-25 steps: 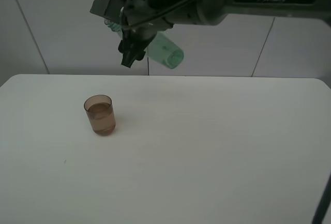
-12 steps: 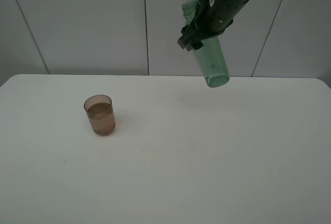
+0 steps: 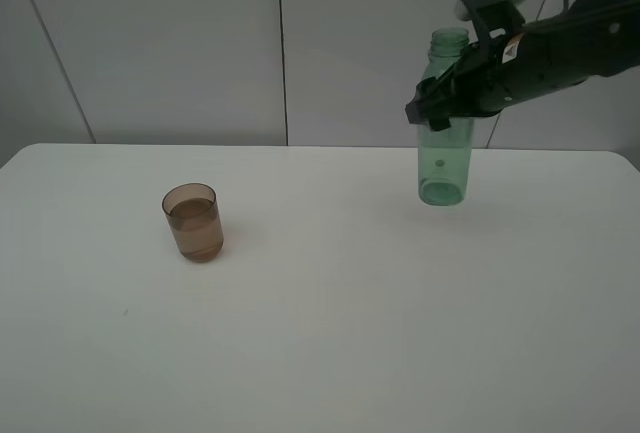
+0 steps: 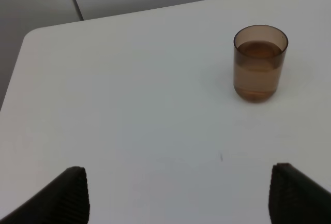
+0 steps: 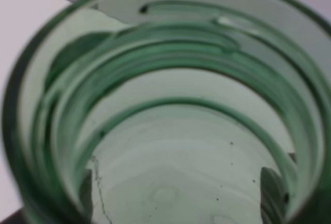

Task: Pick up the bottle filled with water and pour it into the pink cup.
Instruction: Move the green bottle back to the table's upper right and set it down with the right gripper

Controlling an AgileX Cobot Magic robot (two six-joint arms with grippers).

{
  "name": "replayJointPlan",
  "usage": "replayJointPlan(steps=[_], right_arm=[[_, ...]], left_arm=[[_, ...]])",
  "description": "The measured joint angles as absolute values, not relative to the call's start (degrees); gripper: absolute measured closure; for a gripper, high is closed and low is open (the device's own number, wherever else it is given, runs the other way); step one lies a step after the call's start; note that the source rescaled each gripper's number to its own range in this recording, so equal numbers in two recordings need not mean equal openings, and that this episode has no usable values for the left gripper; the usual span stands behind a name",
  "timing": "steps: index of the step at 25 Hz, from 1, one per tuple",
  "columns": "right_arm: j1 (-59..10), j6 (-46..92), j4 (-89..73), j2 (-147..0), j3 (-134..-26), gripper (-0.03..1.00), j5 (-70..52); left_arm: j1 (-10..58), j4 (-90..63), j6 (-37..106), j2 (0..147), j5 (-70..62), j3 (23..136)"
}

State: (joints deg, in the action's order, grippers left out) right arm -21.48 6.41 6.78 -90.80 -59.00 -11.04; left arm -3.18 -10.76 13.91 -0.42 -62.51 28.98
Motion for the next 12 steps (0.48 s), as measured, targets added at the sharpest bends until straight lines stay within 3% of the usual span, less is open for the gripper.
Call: replayJointPlan(steps=[12], right_arm=[[-19.63,7.66,0.0,-89.05,-41.76,0.97,9.29]], left_arm=[[-3.18,-10.76,13.91,-0.42,-62.51,28.98]])
